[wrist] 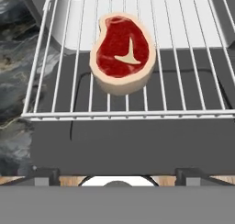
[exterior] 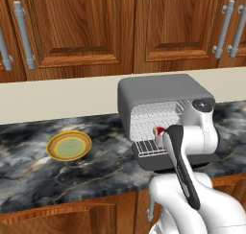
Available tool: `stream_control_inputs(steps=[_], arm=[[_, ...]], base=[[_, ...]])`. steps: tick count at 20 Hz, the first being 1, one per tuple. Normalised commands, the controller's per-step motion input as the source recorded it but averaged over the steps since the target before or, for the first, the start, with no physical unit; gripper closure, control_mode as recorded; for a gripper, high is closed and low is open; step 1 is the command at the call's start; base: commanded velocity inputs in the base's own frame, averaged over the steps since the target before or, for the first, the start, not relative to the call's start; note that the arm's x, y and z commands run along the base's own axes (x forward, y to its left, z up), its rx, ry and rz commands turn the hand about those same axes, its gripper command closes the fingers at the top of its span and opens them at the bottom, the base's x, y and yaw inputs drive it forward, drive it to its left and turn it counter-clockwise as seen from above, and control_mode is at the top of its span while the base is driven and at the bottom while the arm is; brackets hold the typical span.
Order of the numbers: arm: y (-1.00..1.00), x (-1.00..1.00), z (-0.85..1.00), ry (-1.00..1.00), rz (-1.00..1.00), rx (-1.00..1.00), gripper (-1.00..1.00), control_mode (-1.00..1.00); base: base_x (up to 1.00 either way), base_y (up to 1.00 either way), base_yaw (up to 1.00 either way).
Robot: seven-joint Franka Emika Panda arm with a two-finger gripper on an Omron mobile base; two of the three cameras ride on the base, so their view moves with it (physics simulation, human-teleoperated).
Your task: Open the toaster oven door. Place the bread on the top rack in the toaster oven and place the steak on the bottom rack.
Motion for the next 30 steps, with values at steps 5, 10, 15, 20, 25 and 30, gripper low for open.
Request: stream_control_inputs(steps=[5,10,15,20,25,30], arm=[[0.0,-0.49,0.0,0.0,0.0,0.0,-1.0,-1.0],[0.0,-0.48,-0.09,0.0,0.0,0.0,-1.0,-1.0],[0.05,-0.17,-0.27,-0.01,0.0,0.0,-1.0,-1.0],[0.04,-0.07,-0.27,-0.04,0.0,0.0,-1.0,-1.0],[0.03,-0.04,-0.31,-0.01,0.0,0.0,-1.0,-1.0],[0.01,0.02,-0.25,-0.06,0.0,0.0,-1.0,-1.0]], base=[[0.0,0.0,0.0],[0.0,0.0,0.0],[0.0,0.0,0.0],[0.0,0.0,0.0],[0.0,0.0,0.0],[0.0,0.0,0.0]])
